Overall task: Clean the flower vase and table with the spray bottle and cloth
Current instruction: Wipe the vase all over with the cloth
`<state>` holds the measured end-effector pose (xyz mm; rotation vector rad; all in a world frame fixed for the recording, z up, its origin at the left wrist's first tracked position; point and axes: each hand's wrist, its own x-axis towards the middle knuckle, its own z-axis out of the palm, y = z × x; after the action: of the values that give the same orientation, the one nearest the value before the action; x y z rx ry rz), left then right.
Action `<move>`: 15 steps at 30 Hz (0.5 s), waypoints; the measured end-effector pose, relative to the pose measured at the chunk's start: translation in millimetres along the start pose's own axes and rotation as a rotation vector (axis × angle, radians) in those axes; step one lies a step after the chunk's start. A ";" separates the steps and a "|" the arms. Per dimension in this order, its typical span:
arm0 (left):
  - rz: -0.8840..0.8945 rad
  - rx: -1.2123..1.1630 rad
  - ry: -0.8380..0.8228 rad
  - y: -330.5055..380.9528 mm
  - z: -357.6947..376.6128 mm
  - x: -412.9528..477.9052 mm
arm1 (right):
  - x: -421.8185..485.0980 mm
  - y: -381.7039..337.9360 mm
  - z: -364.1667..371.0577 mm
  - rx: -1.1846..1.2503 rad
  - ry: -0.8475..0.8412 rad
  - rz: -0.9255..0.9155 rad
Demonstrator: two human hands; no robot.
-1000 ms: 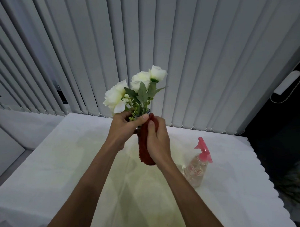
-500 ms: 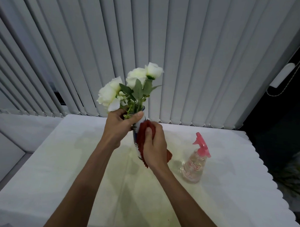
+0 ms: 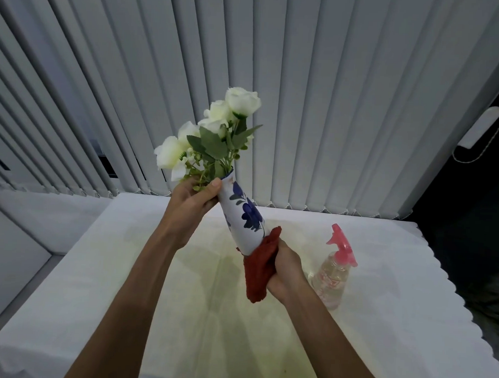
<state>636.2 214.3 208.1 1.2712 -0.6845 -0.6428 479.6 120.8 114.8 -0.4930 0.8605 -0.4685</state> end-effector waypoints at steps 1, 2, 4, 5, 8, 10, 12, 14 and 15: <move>-0.002 0.040 -0.009 -0.8 0.9 -1.2 | -1.4 1.5 0.4 -0.022 0.032 -0.007; 0.002 0.087 -0.012 -1.4 1.8 -2.6 | -1.6 4.0 -0.5 -0.040 0.053 -0.008; 0.020 0.160 0.003 0.6 3.9 -5.1 | -2.9 9.4 -0.9 -0.067 0.082 -0.014; 0.028 0.178 0.012 1.6 4.5 -5.5 | -2.1 11.8 -1.4 -0.094 0.098 -0.026; 0.043 0.208 0.019 2.3 5.7 -6.4 | -6.0 13.7 -0.5 -0.251 0.128 -0.093; 0.047 0.210 0.027 1.8 6.5 -7.2 | -9.8 12.8 2.2 -0.420 0.169 -0.184; 0.055 0.199 0.045 2.7 6.2 -6.9 | -13.4 11.8 5.2 -0.503 0.183 -0.287; 0.066 0.192 0.059 5.2 6.1 -5.3 | -19.9 9.5 11.1 -0.567 0.178 -0.381; 0.072 0.195 0.060 6.1 6.7 -4.0 | -22.5 8.4 13.7 -0.595 0.156 -0.426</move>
<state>628.9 214.3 214.7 1.4330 -0.7538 -0.4863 479.5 143.3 130.9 -1.2147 1.0494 -0.6455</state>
